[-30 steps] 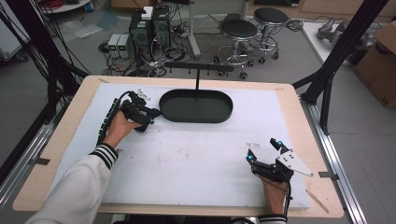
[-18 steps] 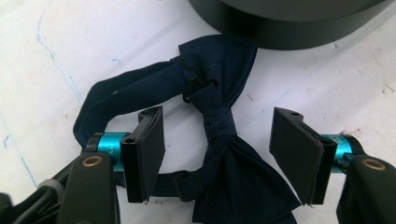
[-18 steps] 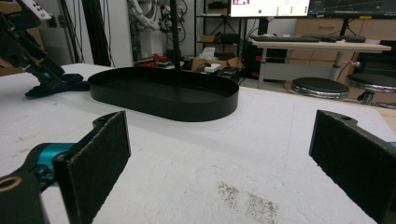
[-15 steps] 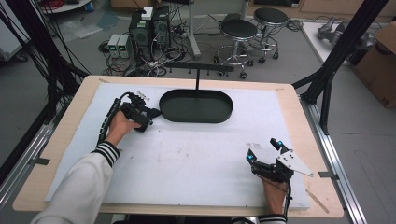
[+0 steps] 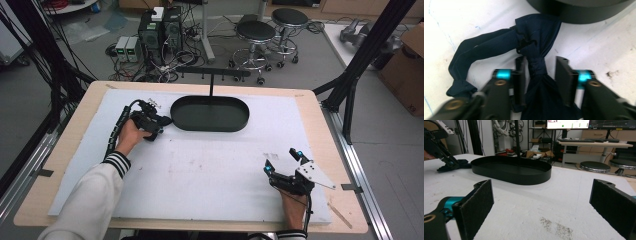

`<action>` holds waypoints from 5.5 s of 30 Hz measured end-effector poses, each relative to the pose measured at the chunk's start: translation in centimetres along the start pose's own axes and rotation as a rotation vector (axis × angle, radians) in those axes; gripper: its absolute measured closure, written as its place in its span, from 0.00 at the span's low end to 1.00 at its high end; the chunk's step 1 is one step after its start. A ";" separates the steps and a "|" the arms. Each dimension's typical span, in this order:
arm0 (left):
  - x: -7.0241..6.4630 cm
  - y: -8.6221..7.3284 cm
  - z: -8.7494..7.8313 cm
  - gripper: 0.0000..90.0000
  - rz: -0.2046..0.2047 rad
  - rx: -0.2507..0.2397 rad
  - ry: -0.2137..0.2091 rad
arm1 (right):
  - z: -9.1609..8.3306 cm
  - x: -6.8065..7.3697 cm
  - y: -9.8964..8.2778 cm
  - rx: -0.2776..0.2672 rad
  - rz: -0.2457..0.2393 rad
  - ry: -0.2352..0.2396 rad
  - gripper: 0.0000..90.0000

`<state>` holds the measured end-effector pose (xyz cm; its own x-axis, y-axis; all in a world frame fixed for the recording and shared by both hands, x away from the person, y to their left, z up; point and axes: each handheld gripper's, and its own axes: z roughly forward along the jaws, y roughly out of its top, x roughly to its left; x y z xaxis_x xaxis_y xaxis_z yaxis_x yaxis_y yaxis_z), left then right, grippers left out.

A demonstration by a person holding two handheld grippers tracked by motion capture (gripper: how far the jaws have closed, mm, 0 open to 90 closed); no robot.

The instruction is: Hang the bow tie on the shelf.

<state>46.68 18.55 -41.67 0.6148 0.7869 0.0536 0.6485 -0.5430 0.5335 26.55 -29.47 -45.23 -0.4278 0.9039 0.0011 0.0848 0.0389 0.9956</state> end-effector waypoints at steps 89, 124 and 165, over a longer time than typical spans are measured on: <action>-5.3 6.4 -9.6 0.84 0.150 -0.762 0.072 | -0.1 0.0 0.0 -0.008 0.000 0.004 0.05; -6.9 9.8 -6.2 0.84 0.135 -0.754 0.048 | -0.1 0.0 -0.1 -0.012 0.007 0.008 0.05; -5.3 9.1 -3.0 0.84 0.031 -0.718 0.088 | -0.2 0.0 -0.1 -0.015 0.012 0.011 0.05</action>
<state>47.91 10.33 -34.56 0.5700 0.8114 0.1292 0.1582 -0.2627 0.9518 26.38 -29.60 -45.28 -0.4364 0.8997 0.0140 0.0769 0.0218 0.9968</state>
